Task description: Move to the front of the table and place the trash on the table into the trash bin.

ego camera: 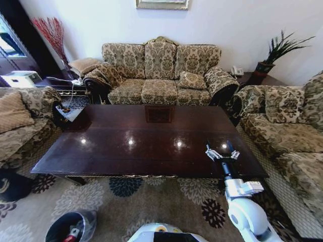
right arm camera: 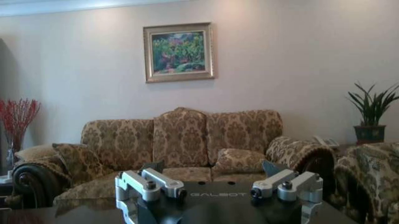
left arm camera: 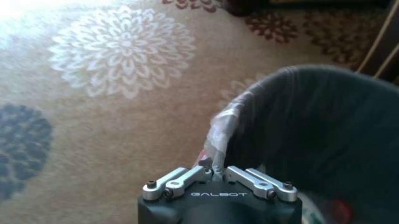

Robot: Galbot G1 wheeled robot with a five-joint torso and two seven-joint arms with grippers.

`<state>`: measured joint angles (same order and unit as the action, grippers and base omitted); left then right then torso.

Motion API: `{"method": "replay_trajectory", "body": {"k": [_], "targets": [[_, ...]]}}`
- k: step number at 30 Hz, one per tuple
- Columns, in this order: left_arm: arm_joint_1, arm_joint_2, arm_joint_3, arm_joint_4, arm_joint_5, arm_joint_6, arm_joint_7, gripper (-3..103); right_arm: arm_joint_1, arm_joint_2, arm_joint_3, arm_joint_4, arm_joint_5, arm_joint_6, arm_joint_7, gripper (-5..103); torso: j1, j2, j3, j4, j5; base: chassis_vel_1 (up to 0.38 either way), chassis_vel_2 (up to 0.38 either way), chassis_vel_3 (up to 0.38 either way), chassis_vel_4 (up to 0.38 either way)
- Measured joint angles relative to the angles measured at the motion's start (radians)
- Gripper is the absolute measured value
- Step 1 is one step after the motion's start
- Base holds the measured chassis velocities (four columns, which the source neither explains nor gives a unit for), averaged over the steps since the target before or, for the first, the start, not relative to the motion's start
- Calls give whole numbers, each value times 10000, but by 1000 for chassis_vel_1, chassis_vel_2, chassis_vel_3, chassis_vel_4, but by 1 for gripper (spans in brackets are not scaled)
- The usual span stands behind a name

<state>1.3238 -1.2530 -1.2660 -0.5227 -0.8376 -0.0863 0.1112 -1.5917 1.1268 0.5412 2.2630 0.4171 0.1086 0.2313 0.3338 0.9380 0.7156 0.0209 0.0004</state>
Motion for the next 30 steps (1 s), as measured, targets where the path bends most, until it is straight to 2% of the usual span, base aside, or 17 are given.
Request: {"method": "replay_trajectory", "body": {"k": [1,3,6,8,9,10,12,15,16,18,19,21,22,25,27,29,30], "targets": [[0,0,0,0,0,0,0,1,0,0,0,0,0,0,0,100,0,0,0,0,0,0,0,0,0],[-106,80,-69,301,217,-5,-432,-2,47,18,1,-40,0,8,0,100,0,0,1,10,-1,0,0,0,0],[-114,80,-81,247,251,231,-552,-1,100,32,-7,-67,-1,10,0,100,0,0,0,10,-6,0,0,0,0],[-104,70,-88,139,253,387,-558,10,112,37,-19,-108,-4,14,0,100,0,0,0,2,7,0,0,0,0],[-42,31,-90,23,252,520,-513,15,113,37,-19,-133,-4,27,1,100,0,0,1,3,0,0,0,0,0],[-42,31,-90,23,252,520,-513,15,113,37,-19,-133,-4,27,1,100,0,0,1,3,0,0,0,0,0],[93,-54,-67,-195,272,792,-500,26,111,36,-11,-164,-4,56,0,100,0,0,0,7,-6,0,0,0,0],[289,-141,-54,-420,322,988,-464,36,114,54,12,-206,10,104,-5,100,0,0,0,2,-6,0,0,0,0],[289,-141,-54,-420,322,988,-464,36,114,54,12,-206,10,104,-5,100,0,0,0,2,-6,0,0,0,0],[588,-225,-76,-878,339,1074,-192,47,133,93,25,-244,42,142,-18,100,0,0,0,3,-7,0,0,0,0],[588,-225,-76,-878,339,1074,-192,47,133,93,25,-244,42,142,-18,100,0,0,0,3,-7,0,0,0,0],[960,-235,-134,-1401,248,1213,-26,58,224,165,31,-274,102,156,-32,100,0,0,0,4,-2,0,0,0,0],[960,-235,-134,-1401,248,1213,-26,58,224,165,31,-274,102,156,-32,100,0,0,0,4,-2,0,0,0,0],[1532,-223,-194,-2323,-6,1253,129,74,374,243,33,-249,156,91,-29,100,0,0,0,3,-5,0,0,0,0],[1695,-201,-221,-2553,-66,1304,132,74,401,251,46,-202,174,18,-25,100,0,0,0,2,-7,0,0,0,0],[2137,-132,-336,-3273,-263,1463,172,85,445,265,91,-96,204,-161,-21,100,0,0,0,7,-6,0,0,0,0],[2137,-132,-336,-3273,-263,1463,172,85,445,265,91,-96,204,-161,-21,100,0,0,0,7,-6,0,0,0,0]]}}
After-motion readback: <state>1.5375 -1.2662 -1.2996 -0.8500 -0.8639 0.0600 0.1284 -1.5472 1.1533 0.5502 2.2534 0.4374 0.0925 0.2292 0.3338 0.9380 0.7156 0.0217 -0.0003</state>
